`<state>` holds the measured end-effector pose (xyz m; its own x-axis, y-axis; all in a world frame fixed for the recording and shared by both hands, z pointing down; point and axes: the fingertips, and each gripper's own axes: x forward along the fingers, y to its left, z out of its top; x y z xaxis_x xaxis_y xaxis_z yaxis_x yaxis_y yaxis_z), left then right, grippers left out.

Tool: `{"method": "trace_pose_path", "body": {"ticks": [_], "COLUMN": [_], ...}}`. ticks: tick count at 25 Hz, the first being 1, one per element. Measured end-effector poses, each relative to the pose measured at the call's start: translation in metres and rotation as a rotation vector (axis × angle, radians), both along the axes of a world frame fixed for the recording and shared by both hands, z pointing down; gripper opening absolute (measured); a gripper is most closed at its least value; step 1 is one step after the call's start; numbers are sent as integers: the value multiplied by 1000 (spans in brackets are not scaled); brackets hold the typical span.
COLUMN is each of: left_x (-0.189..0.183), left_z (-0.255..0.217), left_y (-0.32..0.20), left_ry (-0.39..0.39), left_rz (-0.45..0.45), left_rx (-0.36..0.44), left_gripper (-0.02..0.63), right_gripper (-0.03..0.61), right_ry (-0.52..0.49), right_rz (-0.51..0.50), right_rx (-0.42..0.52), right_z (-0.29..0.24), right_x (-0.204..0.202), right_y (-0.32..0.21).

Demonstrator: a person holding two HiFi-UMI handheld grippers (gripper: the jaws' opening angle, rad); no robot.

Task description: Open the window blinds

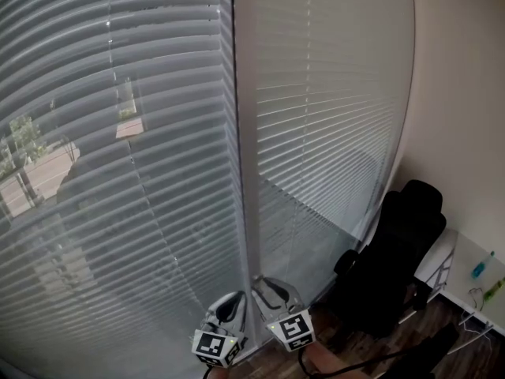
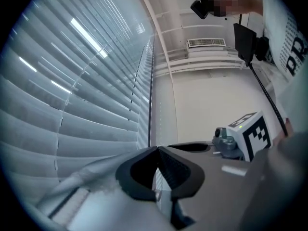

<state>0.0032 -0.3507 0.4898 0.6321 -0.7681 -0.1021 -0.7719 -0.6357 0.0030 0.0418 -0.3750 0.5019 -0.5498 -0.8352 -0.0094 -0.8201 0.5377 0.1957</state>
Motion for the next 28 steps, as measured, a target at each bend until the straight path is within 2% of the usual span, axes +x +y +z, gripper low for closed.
{"method": "trace_pose_path", "body": {"ticks": [6, 16, 18, 28], "left_x": [6, 8, 8, 8], "left_z": [8, 7, 6, 10], "left_y": [-8, -11, -10, -9], "left_ry": [5, -4, -6, -8], "left_rz": [53, 67, 63, 76], "left_rx": [4, 13, 13, 7], "left_gripper": [-6, -6, -6, -6], "right_gripper": [158, 162, 129, 133], "right_ry": [24, 66, 63, 4], "right_rz": [35, 23, 32, 37], "right_rx": [-6, -26, -20, -41], "right_z": [4, 14, 14, 13], "right_x": [5, -1, 0, 1], "right_y": [-14, -27, -28, -28]}}
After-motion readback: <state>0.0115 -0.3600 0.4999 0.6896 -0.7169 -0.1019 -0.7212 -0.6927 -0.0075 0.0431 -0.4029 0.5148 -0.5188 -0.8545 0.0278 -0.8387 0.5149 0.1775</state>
